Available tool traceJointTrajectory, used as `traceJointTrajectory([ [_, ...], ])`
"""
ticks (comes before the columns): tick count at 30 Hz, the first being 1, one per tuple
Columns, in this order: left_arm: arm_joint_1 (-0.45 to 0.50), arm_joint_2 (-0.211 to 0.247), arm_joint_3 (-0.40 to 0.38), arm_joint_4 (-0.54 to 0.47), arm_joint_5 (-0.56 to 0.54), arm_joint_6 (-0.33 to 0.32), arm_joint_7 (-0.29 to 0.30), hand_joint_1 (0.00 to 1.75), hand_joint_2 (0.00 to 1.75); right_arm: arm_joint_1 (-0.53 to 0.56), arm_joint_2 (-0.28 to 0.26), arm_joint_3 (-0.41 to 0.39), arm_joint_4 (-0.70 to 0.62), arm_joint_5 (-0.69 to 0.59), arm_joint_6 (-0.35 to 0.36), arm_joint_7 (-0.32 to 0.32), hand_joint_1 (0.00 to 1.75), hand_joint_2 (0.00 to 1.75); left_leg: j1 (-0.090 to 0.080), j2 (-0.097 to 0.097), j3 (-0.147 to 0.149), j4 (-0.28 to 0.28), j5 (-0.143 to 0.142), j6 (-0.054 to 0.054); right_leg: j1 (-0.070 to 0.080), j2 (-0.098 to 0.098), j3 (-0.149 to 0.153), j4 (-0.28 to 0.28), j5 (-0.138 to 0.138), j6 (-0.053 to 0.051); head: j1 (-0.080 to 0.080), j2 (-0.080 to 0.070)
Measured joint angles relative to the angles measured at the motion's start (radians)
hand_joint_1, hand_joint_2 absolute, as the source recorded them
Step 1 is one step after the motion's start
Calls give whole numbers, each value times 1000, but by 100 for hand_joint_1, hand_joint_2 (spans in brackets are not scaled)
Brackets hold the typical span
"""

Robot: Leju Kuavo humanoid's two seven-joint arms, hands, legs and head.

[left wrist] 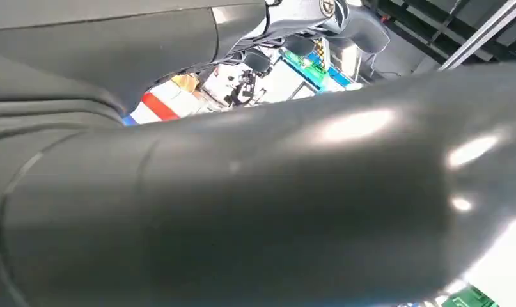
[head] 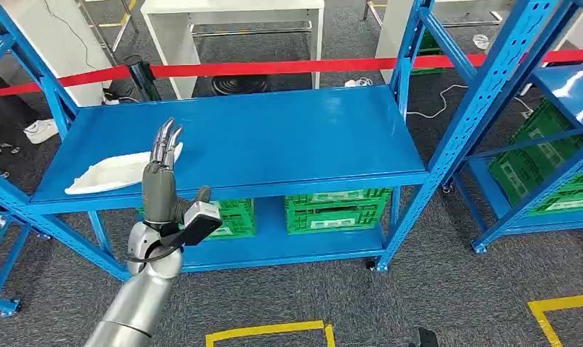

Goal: Take the parts from the cabinet and place them on the table.

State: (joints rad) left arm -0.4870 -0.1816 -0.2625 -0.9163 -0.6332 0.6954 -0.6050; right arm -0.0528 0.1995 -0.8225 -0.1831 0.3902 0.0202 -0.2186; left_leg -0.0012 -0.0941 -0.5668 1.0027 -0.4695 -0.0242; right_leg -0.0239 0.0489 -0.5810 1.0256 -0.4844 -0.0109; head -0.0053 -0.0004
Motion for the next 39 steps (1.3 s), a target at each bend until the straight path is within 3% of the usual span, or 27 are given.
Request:
traceJointTrajectory([
  [22, -14, 5, 0, 19, -25, 2, 3, 0, 0, 1, 2, -5, 0, 2, 11, 2, 0, 0, 0, 0, 0, 0, 0, 0, 0, 0, 0, 0, 0, 0, 0, 0],
  [23, -14, 7, 0, 18, -29, 2, 4, 0, 0, 1, 3, -7, 0, 2, 11, 4, 0, 0, -3, 0, -2, 6, -3, 7, -3, 0, 0, -2, 1, 4, 0, 0],
  [27, -14, 14, 5, 11, -61, 3, 3, 0, 0, 2, 4, -8, 0, 11, 12, 13, 0, 0, -4, 1, -3, 11, -7, 14, -4, 1, 2, -2, 0, 11, 0, 0],
  [29, -14, 15, 14, 2, -69, 3, 4, 0, 0, 1, 4, -8, 0, 18, 13, 18, 0, 0, -7, 4, -4, 9, -7, 22, -6, 4, 4, -9, 2, 19, -1, 0],
  [30, -13, 15, 17, -5, -69, 3, 4, 0, 0, 1, 3, -8, 0, 20, 13, 18, 0, 0, 0, 6, 7, -9, 1, 29, 1, 6, 9, -12, 1, 26, 0, 0],
  [31, -11, 15, 18, -10, -69, 3, 4, 0, 0, 2, 3, -8, 0, 20, 13, 18, 0, 0, 4, 13, 19, -23, 8, 32, 0, -14, 2, 3, -4, 25, 0, 0],
  [32, -12, 16, 18, -13, -69, 4, 4, 0, 0, 0, 2, -8, 0, 22, 13, 19, 0, 0, 7, 15, 24, -28, 9, 39, 2, -30, -22, 50, -31, 27, 5, 0],
  [34, -6, 19, 21, -14, -68, 4, 5, 0, 0, -1, 2, -8, 0, 23, 13, 19, 0, 0, 7, 23, 24, -26, 4, 43, -1, -35, -107, 200, -95, 34, 5, 0],
  [35, -1, 20, 24, -14, -68, 4, 5, 0, 0, 0, 2, -8, 0, 23, 13, 20, 0, 0, 6, 27, 24, -24, 1, 43, -3, -35, -148, 268, -112, 38, 4, 0],
  [36, 4, 21, 26, -14, -66, 4, 3, 0, 0, 2, 2, -8, 0, 23, 13, 21, 0, 0, 8, 27, 25, -21, -4, 40, -5, -36, -170, 293, -102, 41, 5, 0],
  [37, 5, 22, 26, -13, -59, 4, -1, 0, 0, 3, 0, -8, 0, 23, 13, 21, 0, 0, 10, 27, 26, -17, -10, 36, -7, -38, -164, 262, -69, 45, 5, 0],
  [39, 4, 23, 28, -13, -50, 4, -10, 0, 0, 2, -3, -8, 0, 27, 13, 21, 0, 0, 18, 24, 30, 2, -28, 24, -15, -39, -92, 108, 23, 53, 5, 0],
])
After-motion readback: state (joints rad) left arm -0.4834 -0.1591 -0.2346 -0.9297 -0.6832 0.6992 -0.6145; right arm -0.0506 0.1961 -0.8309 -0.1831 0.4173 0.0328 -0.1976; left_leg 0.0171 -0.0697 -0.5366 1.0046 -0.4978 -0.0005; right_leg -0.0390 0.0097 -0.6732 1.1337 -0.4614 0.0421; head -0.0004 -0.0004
